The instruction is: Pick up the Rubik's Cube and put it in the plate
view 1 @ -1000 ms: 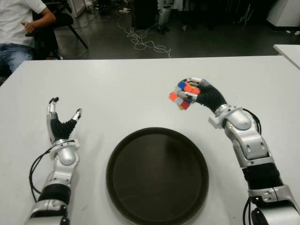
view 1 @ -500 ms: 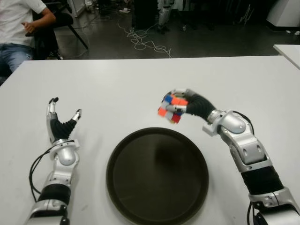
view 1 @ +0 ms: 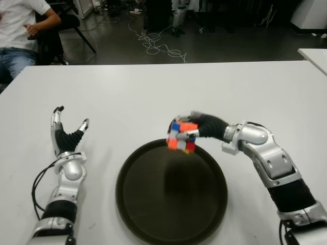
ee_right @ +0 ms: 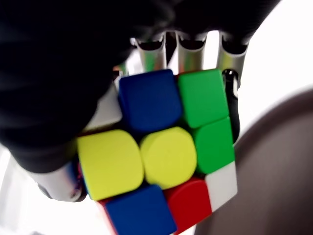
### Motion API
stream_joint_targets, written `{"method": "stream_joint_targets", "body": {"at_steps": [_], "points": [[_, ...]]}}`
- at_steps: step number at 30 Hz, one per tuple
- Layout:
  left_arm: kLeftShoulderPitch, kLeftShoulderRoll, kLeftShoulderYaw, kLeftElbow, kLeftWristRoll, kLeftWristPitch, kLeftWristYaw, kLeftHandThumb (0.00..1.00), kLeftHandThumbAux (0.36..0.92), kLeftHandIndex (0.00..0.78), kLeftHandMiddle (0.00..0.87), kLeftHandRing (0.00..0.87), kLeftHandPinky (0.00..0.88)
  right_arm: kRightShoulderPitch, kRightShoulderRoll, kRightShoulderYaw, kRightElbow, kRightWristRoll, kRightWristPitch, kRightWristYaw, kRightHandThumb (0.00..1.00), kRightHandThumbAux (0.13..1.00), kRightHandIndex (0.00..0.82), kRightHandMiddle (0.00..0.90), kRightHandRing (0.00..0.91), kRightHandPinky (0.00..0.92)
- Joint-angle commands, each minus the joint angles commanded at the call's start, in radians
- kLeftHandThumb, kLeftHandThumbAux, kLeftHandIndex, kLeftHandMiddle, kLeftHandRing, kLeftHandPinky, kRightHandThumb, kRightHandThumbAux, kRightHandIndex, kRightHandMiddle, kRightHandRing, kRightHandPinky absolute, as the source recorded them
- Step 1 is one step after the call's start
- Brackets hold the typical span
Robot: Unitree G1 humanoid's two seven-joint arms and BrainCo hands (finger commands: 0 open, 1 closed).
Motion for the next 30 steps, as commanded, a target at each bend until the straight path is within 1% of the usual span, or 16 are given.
{"method": "stream_joint_targets", "body": {"at_steps": [2, 6, 9, 12, 16, 21, 25, 30], "points": [[0.001, 0.001, -0.001, -0.001, 0.001, 0.0, -0.001, 0.0, 0.701, 0.009, 0.0, 0.0, 0.028, 0.0, 0.0, 0.002, -0.008, 0.0, 0.008, 0.006, 0.693, 0.727, 0.438, 0.814, 0.825, 0.813], [0.002, 0.002, -0.002, -0.004, 0.002, -0.002, -0.004, 0.0, 0.695, 0.005, 0.0, 0.0, 0.032, 0.026, -0.01, 0.009, -0.093, -0.003, 0.04, -0.006, 0.693, 0.727, 0.439, 0.814, 0.828, 0.819], [0.003, 0.002, -0.003, -0.006, 0.004, 0.0, -0.004, 0.0, 0.699, 0.004, 0.0, 0.0, 0.032, 0.031, -0.015, 0.014, -0.119, -0.012, 0.041, -0.014, 0.691, 0.728, 0.439, 0.812, 0.825, 0.814], [0.003, 0.002, -0.004, -0.007, 0.005, 0.002, -0.005, 0.0, 0.701, 0.003, 0.0, 0.0, 0.036, 0.027, -0.019, 0.018, -0.119, -0.013, 0.043, -0.012, 0.69, 0.728, 0.439, 0.811, 0.822, 0.809], [0.001, 0.001, -0.002, -0.007, 0.003, 0.008, 0.0, 0.0, 0.71, 0.003, 0.0, 0.0, 0.031, 0.01, -0.022, 0.022, -0.111, 0.019, 0.078, 0.023, 0.69, 0.728, 0.438, 0.811, 0.819, 0.806], [0.0, -0.001, -0.001, -0.008, 0.005, 0.019, 0.008, 0.0, 0.724, 0.013, 0.015, 0.006, 0.021, 0.004, -0.028, 0.026, -0.099, 0.03, 0.091, 0.051, 0.691, 0.729, 0.438, 0.808, 0.818, 0.806], [0.0, -0.003, 0.0, -0.01, 0.005, 0.023, 0.011, 0.0, 0.724, 0.017, 0.025, 0.014, 0.025, 0.01, -0.026, 0.022, -0.104, 0.032, 0.091, 0.051, 0.692, 0.729, 0.439, 0.81, 0.82, 0.809], [0.002, -0.003, -0.001, -0.015, 0.009, 0.025, 0.016, 0.0, 0.707, 0.019, 0.02, 0.003, 0.012, 0.024, -0.02, 0.017, -0.114, 0.029, 0.065, 0.039, 0.693, 0.729, 0.439, 0.815, 0.824, 0.809]]}}
